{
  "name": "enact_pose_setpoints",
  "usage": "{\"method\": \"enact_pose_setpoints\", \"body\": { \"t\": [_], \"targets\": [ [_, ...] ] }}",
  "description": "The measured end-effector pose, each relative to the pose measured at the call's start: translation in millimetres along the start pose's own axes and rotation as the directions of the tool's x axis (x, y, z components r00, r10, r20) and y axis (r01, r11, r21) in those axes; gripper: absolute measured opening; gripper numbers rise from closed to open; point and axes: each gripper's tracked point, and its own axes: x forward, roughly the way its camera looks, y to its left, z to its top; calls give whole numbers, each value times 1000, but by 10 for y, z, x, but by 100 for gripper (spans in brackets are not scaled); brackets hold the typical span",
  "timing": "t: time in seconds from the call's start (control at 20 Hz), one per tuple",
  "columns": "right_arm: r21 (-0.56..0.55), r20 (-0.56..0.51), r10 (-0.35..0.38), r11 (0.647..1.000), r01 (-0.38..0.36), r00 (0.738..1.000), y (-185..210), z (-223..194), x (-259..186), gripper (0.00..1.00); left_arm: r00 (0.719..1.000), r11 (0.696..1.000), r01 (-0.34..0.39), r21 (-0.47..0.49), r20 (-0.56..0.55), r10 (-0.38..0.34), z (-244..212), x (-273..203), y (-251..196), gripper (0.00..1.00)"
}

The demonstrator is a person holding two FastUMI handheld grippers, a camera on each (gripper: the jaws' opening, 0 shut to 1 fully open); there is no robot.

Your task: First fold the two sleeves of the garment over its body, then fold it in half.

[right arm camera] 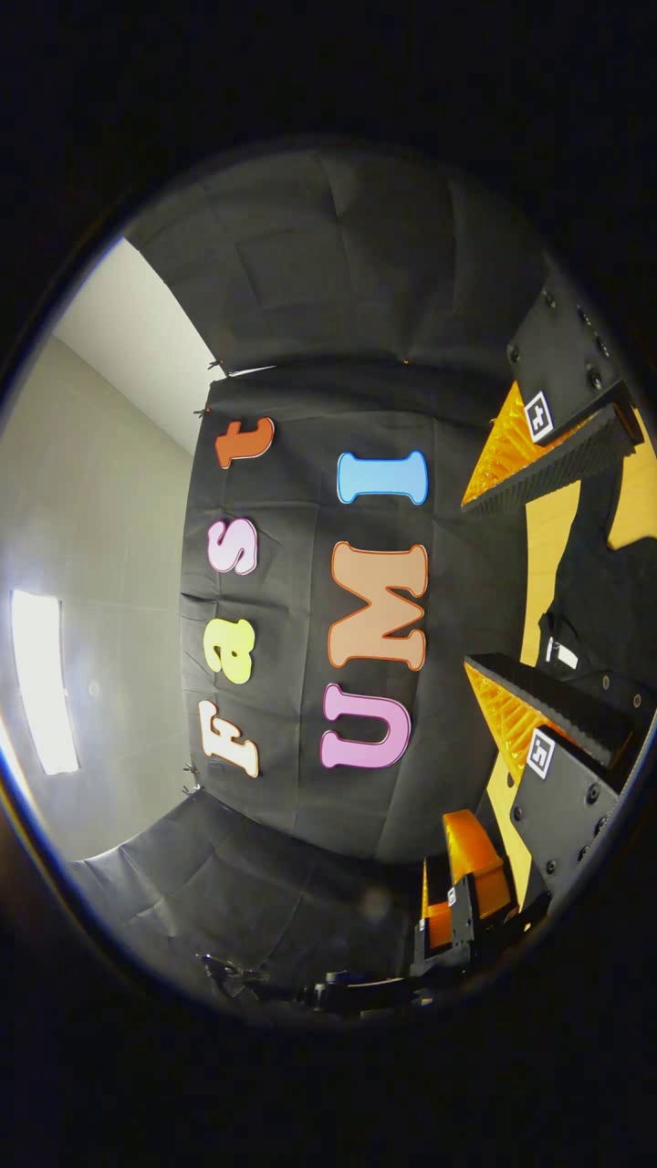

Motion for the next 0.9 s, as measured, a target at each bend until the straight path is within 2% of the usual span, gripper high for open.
{"method": "enact_pose_setpoints", "body": {
  "t": [0.2,0.3,0.45,0.5,0.65,0.7,0.75,0.9],
  "targets": [
    [-3,-19,-7,1000,7,1000,-374,-38,161,98,999,999,-51,-11,-4,51,-8,72,-17,97],
    [-22,-28,-39,999,38,999,-701,-68,232,97,998,998,-58,-11,-2,58,23,112,-101,98],
    [-40,-65,-61,997,59,996,-1127,-189,379,97,996,996,-91,5,17,91,74,172,-159,93],
    [-56,-81,-75,996,71,994,-1298,-253,422,96,995,995,-98,4,12,98,57,212,-202,97],
    [-95,-125,-102,991,90,987,-1729,-429,546,97,993,993,-115,13,6,115,40,279,-320,97],
    [-100,-140,-112,990,98,984,-1880,-496,583,97,993,992,-121,21,4,121,46,310,-352,93],
    [-103,-155,-118,989,103,981,-2003,-558,621,97,992,992,-125,29,3,125,60,345,-378,97],
    [-123,-215,-135,986,110,967,-2344,-843,715,97,991,990,-132,49,5,132,56,419,-526,98]
  ]
}}
